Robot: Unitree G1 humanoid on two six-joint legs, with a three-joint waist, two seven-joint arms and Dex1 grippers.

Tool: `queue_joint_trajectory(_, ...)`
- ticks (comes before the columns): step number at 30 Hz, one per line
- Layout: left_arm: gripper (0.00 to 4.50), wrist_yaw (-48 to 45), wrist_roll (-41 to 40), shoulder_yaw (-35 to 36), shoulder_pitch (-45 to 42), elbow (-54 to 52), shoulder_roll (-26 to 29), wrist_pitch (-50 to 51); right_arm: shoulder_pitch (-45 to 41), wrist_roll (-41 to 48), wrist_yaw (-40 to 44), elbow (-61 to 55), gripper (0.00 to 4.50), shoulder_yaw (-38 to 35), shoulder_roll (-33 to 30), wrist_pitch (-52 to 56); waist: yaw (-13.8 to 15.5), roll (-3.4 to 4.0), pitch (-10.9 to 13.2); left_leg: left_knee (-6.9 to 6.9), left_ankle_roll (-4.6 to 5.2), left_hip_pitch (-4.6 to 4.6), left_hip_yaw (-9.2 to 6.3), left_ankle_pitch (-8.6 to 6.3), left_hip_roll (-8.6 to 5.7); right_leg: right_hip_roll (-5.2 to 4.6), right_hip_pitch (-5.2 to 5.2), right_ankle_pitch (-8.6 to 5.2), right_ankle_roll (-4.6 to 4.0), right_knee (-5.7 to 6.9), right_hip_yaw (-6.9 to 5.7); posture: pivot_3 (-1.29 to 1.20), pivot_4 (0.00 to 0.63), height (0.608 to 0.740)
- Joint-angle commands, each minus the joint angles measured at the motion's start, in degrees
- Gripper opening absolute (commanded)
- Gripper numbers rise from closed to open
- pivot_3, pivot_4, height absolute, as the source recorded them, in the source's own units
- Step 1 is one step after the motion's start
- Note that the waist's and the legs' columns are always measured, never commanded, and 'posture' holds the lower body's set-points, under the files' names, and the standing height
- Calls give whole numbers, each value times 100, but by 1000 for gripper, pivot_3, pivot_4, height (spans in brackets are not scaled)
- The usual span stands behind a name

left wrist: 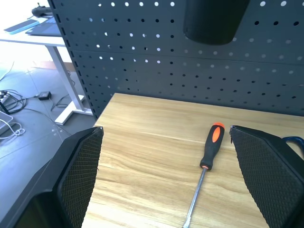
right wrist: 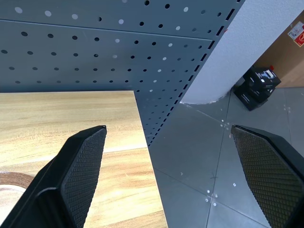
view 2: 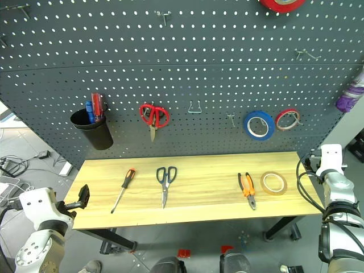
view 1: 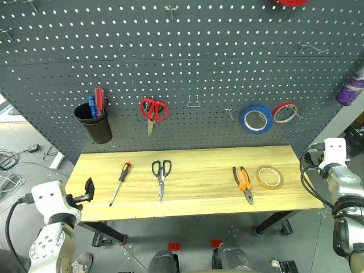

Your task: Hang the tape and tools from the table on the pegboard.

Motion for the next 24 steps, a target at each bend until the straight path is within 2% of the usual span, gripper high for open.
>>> queue_joint_trajectory(1, 4487, 9, 55, 124, 41, -119, 59, -150, -192, 12, 21, -51, 4500, -6, -26, -152, 1, 0, 0, 0, 0, 0, 0, 0, 0, 0, 0, 0, 0, 0, 0, -57, 62, 740)
queue_joint_trajectory(11, 4487, 218, 136, 157, 172, -153, -20, -158, -206, -13, 86, -34, 4500, 24, 9, -170, 6, -2, 1, -1, 0, -4, 1, -1, 0, 0, -5, 0, 1, 0, 1, -50, 63, 740)
queue_joint_trajectory(17, 4487, 293, 129, 146, 210, -216, -91, -164, -204, 23, 144, -60, 4500, 32, 67, -176, 16, -1, 0, 2, 1, -52, 1, 0, 0, 0, -49, 4, 3, 2, 1, -48, 62, 740)
queue_joint_trajectory(24, 4487, 304, 98, 156, 165, -287, -65, -98, -202, -3, 212, -100, 4500, 70, 104, -237, 24, -1, 0, 2, 1, -59, 1, -1, 0, 0, -53, 4, 3, 0, 1, -50, 60, 740)
